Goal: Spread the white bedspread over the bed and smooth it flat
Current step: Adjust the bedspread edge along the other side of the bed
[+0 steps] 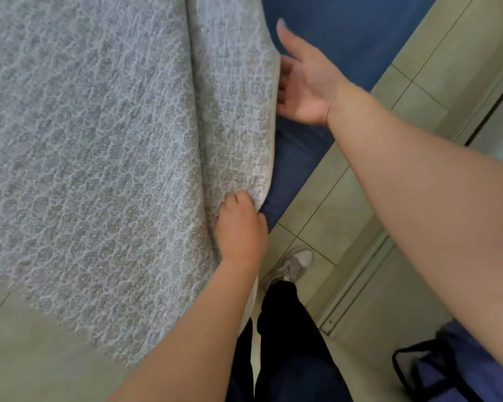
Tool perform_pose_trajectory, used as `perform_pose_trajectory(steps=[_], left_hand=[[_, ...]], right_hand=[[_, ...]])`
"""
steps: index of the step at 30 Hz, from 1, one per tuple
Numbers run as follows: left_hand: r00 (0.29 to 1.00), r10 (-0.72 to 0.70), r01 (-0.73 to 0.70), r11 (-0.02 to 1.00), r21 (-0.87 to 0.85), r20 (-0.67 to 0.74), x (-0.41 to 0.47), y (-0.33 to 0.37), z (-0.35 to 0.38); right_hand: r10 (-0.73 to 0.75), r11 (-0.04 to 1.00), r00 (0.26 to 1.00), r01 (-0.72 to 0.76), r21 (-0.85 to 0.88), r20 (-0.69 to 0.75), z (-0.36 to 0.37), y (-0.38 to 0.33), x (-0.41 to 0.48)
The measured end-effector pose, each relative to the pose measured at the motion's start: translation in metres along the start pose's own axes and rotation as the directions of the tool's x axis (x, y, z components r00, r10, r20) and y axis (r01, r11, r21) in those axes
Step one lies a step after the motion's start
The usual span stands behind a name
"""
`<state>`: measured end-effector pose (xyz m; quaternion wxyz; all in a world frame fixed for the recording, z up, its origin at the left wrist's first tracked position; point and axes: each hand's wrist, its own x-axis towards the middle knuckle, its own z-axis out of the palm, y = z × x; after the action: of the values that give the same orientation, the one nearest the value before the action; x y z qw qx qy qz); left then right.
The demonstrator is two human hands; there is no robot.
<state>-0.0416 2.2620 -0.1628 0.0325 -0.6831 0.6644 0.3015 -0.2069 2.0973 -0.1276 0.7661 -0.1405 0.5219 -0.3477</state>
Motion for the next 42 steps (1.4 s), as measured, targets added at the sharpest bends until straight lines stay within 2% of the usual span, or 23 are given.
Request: perform_pose_trajectory(steps=[3, 7, 9, 12, 14, 17, 20, 22, 25, 28, 31, 33, 36, 38, 40, 42], left_hand=[[0.999, 0.009, -0.007, 0.998, -0.057, 0.05, -0.001, 0.0, -0.003], [0.999, 0.008, 0.001, 0.988, -0.157, 0.054, -0.005, -0.009, -0.003], [0.997, 0.026, -0.014, 0.984, -0.178, 0.068, -0.014, -0.01, 0.002], [0.985, 0.072, -0.032, 0.969, -0.245, 0.156, -0.027, 0.003, 0.015], [0.969, 0.099, -0.045, 0.971, -0.235, 0.225, -0.029, 0.021, 0.027], [0.943, 0.166, -0.139, 0.984, -0.112, 0.288, -0.024, 0.046, 0.039], [0.9, 0.22, -0.249, 0.968, 0.03, 0.377, -0.018, 0.059, 0.044], [0.862, 0.236, -0.305, 0.948, 0.086, 0.448, -0.014, 0.063, 0.044], [0.812, 0.278, -0.368, 0.927, 0.08, 0.513, -0.01, 0.067, 0.043], [0.777, 0.27, -0.382, 0.92, 0.085, 0.568, -0.011, 0.077, 0.048], [0.821, 0.154, -0.28, 0.947, 0.154, 0.55, -0.011, 0.08, 0.057], [0.853, 0.059, -0.191, 0.96, 0.204, 0.518, -0.006, 0.083, 0.06], [0.873, -0.032, -0.132, 0.945, 0.3, 0.487, 0.0, 0.084, 0.063], [0.855, -0.049, -0.121, 0.949, 0.29, 0.516, 0.002, 0.084, 0.065], [0.819, -0.016, -0.142, 0.963, 0.23, 0.574, 0.004, 0.086, 0.061], [0.81, 0.059, -0.127, 0.989, 0.075, 0.583, 0.008, 0.09, 0.051]], right_hand=[[0.028, 0.946, 0.999, -0.041, -0.32, -0.045, 0.001, -0.01, 0.005], [-0.204, 0.881, 0.951, 0.075, -0.467, -0.233, -0.029, -0.012, -0.001], [-0.282, 0.801, 0.903, 0.036, -0.598, -0.323, -0.058, 0.001, -0.009], [-0.294, 0.787, 0.873, -0.01, -0.617, -0.39, -0.094, 0.023, -0.019], [-0.339, 0.798, 0.843, 0.023, -0.602, -0.418, -0.11, 0.029, -0.026], [-0.43, 0.774, 0.765, 0.039, -0.632, -0.479, -0.133, 0.029, -0.041], [-0.462, 0.706, 0.718, -0.059, -0.706, -0.521, -0.164, 0.04, -0.065], [-0.439, 0.726, 0.704, -0.089, -0.682, -0.559, -0.181, 0.053, -0.079], [-0.433, 0.79, 0.687, -0.022, -0.613, -0.583, -0.193, 0.065, -0.091], [-0.342, 0.875, 0.666, -0.032, -0.483, -0.663, -0.207, 0.074, -0.088], [-0.181, 0.957, 0.641, -0.06, -0.284, -0.746, -0.202, 0.08, -0.067], [-0.125, 0.973, 0.635, -0.072, -0.219, -0.762, -0.196, 0.075, -0.052], [-0.115, 0.96, 0.651, -0.121, -0.252, -0.75, -0.189, 0.07, -0.044], [-0.119, 0.952, 0.675, -0.131, -0.277, -0.728, -0.185, 0.069, -0.04], [-0.13, 0.948, 0.669, -0.133, -0.29, -0.732, -0.178, 0.066, -0.039], [-0.169, 0.944, 0.645, -0.111, -0.31, -0.745, -0.174, 0.058, -0.041]])
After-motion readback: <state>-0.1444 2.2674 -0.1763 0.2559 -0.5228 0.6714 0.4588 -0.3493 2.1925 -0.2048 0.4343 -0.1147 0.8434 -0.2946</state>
